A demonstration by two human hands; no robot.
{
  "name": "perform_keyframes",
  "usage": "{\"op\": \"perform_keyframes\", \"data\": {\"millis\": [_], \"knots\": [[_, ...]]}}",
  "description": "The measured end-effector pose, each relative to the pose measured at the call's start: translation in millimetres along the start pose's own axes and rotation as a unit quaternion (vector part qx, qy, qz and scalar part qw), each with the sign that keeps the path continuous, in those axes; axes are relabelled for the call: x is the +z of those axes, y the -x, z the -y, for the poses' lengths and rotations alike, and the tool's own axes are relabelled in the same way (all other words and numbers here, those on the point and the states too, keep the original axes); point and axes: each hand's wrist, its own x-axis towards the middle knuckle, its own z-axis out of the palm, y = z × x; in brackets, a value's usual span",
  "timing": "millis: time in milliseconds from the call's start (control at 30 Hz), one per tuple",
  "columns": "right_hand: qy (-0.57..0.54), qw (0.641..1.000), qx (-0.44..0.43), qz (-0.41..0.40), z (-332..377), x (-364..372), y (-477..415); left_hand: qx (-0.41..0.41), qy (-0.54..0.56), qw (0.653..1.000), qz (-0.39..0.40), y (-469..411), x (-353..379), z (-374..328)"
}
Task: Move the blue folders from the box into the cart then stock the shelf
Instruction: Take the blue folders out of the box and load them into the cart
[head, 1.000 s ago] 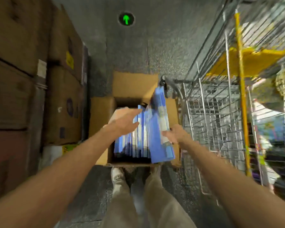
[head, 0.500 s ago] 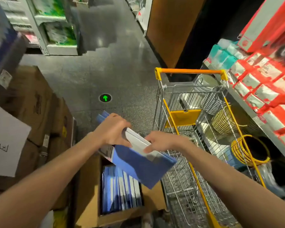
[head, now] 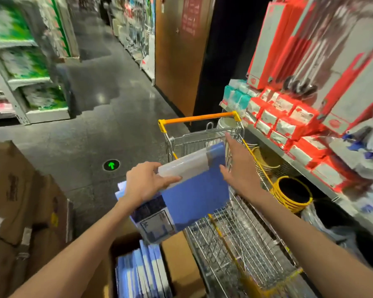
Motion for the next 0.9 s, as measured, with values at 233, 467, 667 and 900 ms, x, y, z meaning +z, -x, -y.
{"op": "perform_keyframes", "data": {"millis": [233,467,667,900], "knots": [[-0.264,0.93,0.255,0.004,-112.3,-41.4,50.4,-0.11,0.153,0.982,-0.03,3.3,43.4,-95.3],[-0.476,0.79,0.377,0.08,-222.4,-73.7,107.8,-0.28,0.35,0.893,-0.032,12.8,141.2,-214.2],[-0.436,0.793,0.426,0.002,-291.4,-70.4,118.8,-0.363,0.426,0.829,-0.017,23.6,191.1,-260.0],[-0.38,0.797,0.465,-0.072,-299.3,-48.6,100.6,-0.359,0.398,0.844,0.017,8.1,230.9,-244.1]]}}
